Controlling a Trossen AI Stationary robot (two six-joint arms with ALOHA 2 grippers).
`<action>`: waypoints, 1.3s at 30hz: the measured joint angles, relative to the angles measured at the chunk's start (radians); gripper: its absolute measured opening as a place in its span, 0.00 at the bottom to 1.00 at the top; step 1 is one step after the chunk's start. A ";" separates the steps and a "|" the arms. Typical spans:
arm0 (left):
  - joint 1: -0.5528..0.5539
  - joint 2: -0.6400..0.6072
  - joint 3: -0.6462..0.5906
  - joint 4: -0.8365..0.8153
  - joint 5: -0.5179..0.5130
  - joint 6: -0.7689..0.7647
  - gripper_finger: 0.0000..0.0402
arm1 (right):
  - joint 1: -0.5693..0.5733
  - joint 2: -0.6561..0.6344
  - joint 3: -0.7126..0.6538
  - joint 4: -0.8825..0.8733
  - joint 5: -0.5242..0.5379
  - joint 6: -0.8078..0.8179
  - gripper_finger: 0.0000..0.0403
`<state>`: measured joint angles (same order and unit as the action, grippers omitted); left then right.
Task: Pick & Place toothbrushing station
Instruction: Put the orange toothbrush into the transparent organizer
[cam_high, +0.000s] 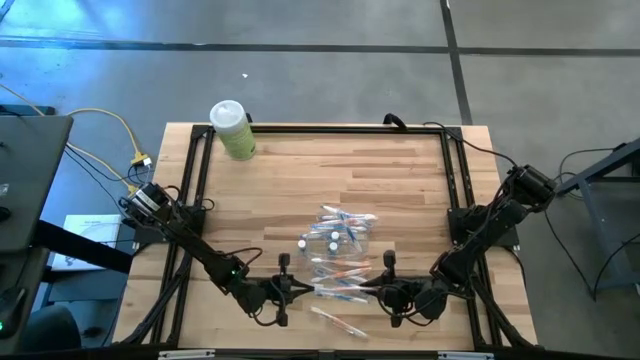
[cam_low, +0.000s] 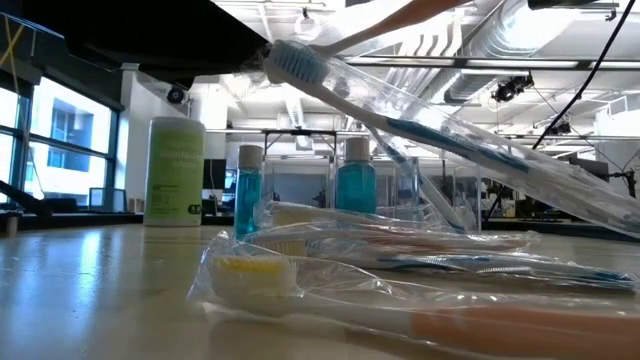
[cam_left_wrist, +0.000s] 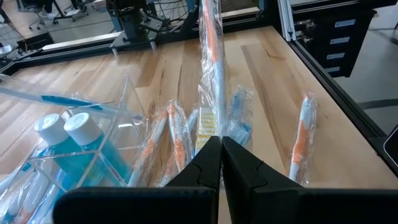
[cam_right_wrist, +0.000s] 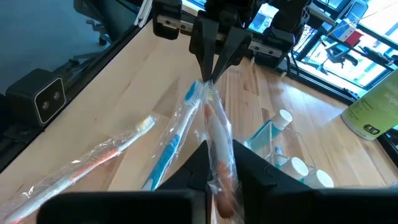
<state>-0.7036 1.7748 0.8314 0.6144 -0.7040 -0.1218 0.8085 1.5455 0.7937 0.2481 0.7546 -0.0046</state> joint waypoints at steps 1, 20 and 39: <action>0.000 0.000 0.000 0.000 0.000 0.001 0.01 | 0.000 0.000 0.000 0.000 0.000 0.000 0.06; -0.015 0.000 0.000 0.009 -0.006 0.019 0.25 | 0.000 0.000 0.000 0.000 0.009 -0.003 0.05; -0.098 0.000 0.001 0.288 -0.180 0.357 0.30 | 0.163 -0.083 0.000 0.053 0.206 -0.158 0.04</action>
<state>-0.8014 1.7752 0.8322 0.9027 -0.8840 0.2354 0.9713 1.4622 0.7933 0.3012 0.9603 -0.1622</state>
